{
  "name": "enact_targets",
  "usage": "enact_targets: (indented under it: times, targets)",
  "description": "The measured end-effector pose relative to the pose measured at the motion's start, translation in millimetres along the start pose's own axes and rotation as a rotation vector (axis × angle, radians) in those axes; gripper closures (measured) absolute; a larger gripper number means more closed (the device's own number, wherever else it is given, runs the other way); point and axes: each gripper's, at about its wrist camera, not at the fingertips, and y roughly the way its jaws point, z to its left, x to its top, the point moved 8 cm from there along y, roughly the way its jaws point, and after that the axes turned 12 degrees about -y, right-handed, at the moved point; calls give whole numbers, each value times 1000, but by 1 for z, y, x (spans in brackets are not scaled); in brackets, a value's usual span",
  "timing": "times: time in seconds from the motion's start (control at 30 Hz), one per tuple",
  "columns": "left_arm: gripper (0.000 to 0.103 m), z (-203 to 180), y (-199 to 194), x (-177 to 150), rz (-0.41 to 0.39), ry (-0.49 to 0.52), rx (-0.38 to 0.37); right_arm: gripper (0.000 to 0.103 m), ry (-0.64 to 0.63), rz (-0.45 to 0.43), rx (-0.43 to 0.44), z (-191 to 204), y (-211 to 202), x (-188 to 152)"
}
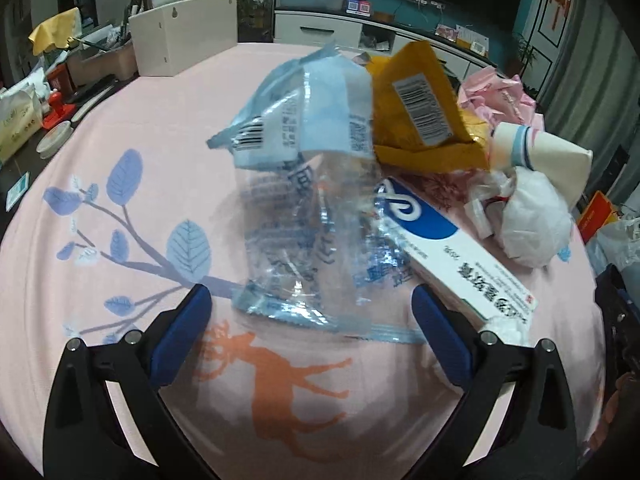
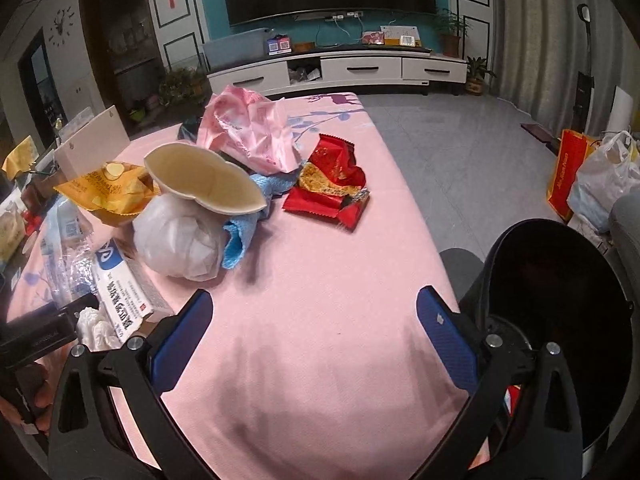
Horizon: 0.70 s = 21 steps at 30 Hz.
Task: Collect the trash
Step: 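Return both tools to the table toward the clear bag and paper cup, then grasp the clear plastic bag with the left tool while the right tool grasps the white paper cup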
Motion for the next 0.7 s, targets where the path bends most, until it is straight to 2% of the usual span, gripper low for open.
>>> enact_targets:
  times: [0.1,0.23,0.37,0.43,0.57,0.7]
  targets:
    - [4,-5,-4,-2,17,-15,-55,3,-6,-6,32,3,-4,0]
    - [4,-8,-20,-1,2,-7,-81,3,-22,-9,81,14,-15,12]
    - [4,0,-37,13,-6,-46,-103,5,-67,-6,129,32,-25,35]
    - [4,4,-40,20,8,-56,-127,5,-94,1,150,44,-29,50]
    - [4,19,-39,46,1,-72,-98,7,-137,10,173,66,-30,88]
    - [4,20,-20,65,21,-63,-161,10,-169,36,164,78,-20,119]
